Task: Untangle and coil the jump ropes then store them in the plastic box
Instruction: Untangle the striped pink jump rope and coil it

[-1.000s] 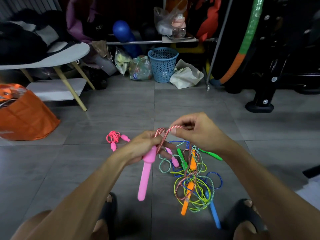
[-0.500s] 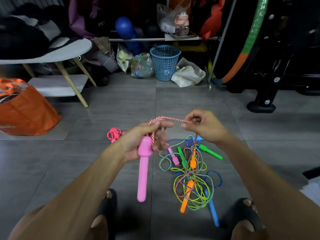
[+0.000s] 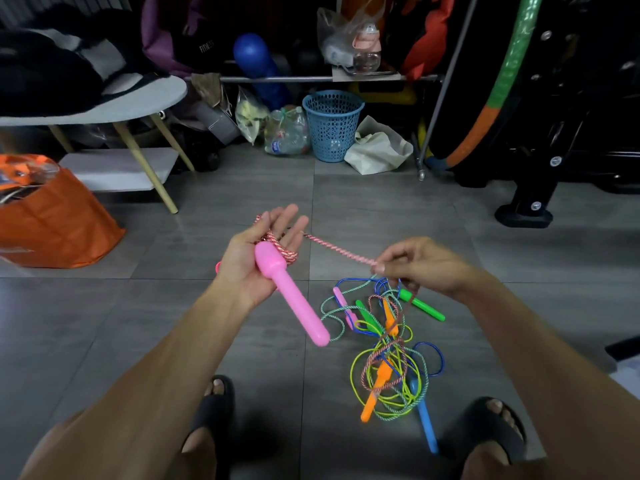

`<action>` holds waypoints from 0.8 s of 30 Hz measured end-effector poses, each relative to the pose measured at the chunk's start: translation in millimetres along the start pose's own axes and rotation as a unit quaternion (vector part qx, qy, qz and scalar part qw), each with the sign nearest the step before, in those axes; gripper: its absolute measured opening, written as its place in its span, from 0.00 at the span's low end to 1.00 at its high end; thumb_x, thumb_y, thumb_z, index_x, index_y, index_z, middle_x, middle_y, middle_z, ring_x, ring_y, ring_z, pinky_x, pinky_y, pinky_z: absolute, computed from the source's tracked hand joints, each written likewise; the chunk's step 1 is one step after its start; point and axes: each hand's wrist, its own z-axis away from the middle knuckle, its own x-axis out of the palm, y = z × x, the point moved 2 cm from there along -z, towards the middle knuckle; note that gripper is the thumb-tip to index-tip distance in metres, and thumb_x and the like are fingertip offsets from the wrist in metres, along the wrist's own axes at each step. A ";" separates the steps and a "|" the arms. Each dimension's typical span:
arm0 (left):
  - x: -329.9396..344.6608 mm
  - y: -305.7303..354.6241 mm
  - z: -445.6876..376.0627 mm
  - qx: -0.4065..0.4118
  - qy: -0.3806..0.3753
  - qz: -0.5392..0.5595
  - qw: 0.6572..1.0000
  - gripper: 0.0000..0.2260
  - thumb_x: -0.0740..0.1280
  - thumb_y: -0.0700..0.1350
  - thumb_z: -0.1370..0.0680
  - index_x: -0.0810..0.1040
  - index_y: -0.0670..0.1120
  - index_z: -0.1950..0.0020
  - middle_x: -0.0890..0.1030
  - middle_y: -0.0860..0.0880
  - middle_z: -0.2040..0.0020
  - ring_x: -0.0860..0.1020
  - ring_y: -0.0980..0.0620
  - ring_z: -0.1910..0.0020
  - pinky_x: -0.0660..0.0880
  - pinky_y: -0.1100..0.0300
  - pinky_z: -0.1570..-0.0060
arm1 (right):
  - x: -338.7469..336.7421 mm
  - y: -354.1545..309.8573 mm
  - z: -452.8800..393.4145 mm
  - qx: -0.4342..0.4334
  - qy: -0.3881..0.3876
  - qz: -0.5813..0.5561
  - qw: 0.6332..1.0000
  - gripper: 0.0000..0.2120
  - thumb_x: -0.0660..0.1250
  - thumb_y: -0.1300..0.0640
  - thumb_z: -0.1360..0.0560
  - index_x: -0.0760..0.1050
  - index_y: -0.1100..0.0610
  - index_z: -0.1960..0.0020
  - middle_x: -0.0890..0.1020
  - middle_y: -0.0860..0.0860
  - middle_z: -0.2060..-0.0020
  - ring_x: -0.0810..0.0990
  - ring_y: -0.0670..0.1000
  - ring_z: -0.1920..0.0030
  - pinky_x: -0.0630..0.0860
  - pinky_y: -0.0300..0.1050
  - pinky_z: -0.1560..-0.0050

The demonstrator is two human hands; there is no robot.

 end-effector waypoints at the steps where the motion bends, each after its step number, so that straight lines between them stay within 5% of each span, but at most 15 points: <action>1: -0.8 0.0 -0.4 0.001 0.002 0.003 1.000 0.09 0.58 0.43 0.20 0.75 0.41 0.47 0.84 0.46 0.50 0.83 0.46 0.50 0.78 0.55 0.49 | 5.4 -1.8 0.5 0.001 -0.017 0.089 0.996 0.04 0.68 0.59 0.25 0.80 0.57 0.57 0.77 0.47 0.75 0.71 0.40 0.77 0.65 0.36 0.74; 3: -3.4 -0.7 -2.8 0.006 0.007 0.006 1.000 0.07 0.58 0.42 0.20 0.73 0.41 0.48 0.84 0.45 0.47 0.82 0.45 0.48 0.78 0.54 0.48 | 17.4 -6.4 2.2 -0.004 -0.053 0.180 0.982 0.08 0.66 0.56 0.23 0.81 0.55 0.59 0.78 0.49 0.74 0.71 0.43 0.76 0.67 0.38 0.73; 7: -1.9 -4.4 -7.9 0.045 0.015 -0.091 0.995 0.06 0.57 0.38 0.19 0.72 0.46 0.47 0.79 0.44 0.39 0.80 0.45 0.44 0.75 0.53 0.41 | 37.4 -25.9 13.2 -0.035 -0.125 0.092 0.987 0.11 0.65 0.53 0.22 0.81 0.55 0.59 0.76 0.50 0.74 0.72 0.50 0.73 0.69 0.47 0.66; 10: 5.9 -21.1 -5.6 0.052 -0.004 -0.239 0.970 0.09 0.57 0.34 0.20 0.71 0.47 0.47 0.77 0.42 0.38 0.77 0.43 0.40 0.71 0.52 0.37 | 50.0 -40.1 21.5 -0.074 -0.143 0.049 0.986 0.09 0.66 0.57 0.23 0.81 0.54 0.61 0.76 0.50 0.74 0.71 0.47 0.74 0.70 0.41 0.70; 13: 9.1 -35.4 -1.6 0.038 -0.019 -0.502 0.864 0.08 0.57 0.34 0.20 0.75 0.43 0.48 0.78 0.41 0.40 0.78 0.47 0.44 0.73 0.62 0.43 | 54.3 -43.9 24.3 -0.086 -0.135 0.030 0.987 0.05 0.67 0.66 0.25 0.81 0.60 0.53 0.78 0.49 0.73 0.72 0.41 0.75 0.68 0.32 0.73; 15: 6.2 -33.8 0.1 0.022 -0.016 -0.641 0.767 0.07 0.58 0.37 0.19 0.75 0.39 0.51 0.82 0.43 0.53 0.79 0.54 0.59 0.73 0.74 0.60 | 48.1 -42.9 23.2 -0.092 -0.115 0.052 0.988 0.09 0.67 0.69 0.27 0.81 0.57 0.53 0.79 0.52 0.70 0.73 0.42 0.73 0.70 0.33 0.71; 17: -0.5 -30.7 0.3 -0.002 -0.030 -0.739 0.673 0.09 0.58 0.40 0.19 0.74 0.42 0.57 0.83 0.45 0.61 0.77 0.54 0.68 0.71 0.69 0.70 | 35.1 -37.7 19.5 -0.092 -0.060 0.072 0.991 0.11 0.66 0.69 0.28 0.82 0.55 0.55 0.79 0.53 0.68 0.74 0.44 0.70 0.71 0.38 0.66; 18: -4.4 -30.9 0.3 -0.028 -0.045 -0.751 0.658 0.10 0.58 0.41 0.19 0.72 0.44 0.59 0.83 0.45 0.63 0.77 0.53 0.71 0.71 0.64 0.71 | 27.5 -33.6 16.3 -0.094 -0.019 0.083 0.992 0.11 0.67 0.69 0.28 0.81 0.55 0.56 0.79 0.51 0.68 0.74 0.43 0.69 0.71 0.38 0.65; 21: -9.9 -31.7 1.0 -0.083 -0.081 -0.730 0.674 0.10 0.59 0.39 0.19 0.71 0.42 0.61 0.80 0.48 0.72 0.73 0.55 0.80 0.68 0.62 0.75 | 6.9 -21.2 8.1 -0.095 0.091 0.066 0.989 0.10 0.70 0.67 0.29 0.79 0.52 0.60 0.76 0.47 0.71 0.70 0.39 0.72 0.69 0.36 0.66; 24: -6.4 -30.6 4.6 -0.117 -0.082 -0.657 0.740 0.16 0.59 0.47 0.19 0.75 0.33 0.49 0.78 0.47 0.76 0.70 0.54 0.82 0.65 0.68 0.79 | -10.6 -11.9 3.3 -0.105 0.186 0.030 0.976 0.07 0.73 0.61 0.30 0.77 0.54 0.63 0.74 0.50 0.72 0.70 0.45 0.71 0.69 0.43 0.65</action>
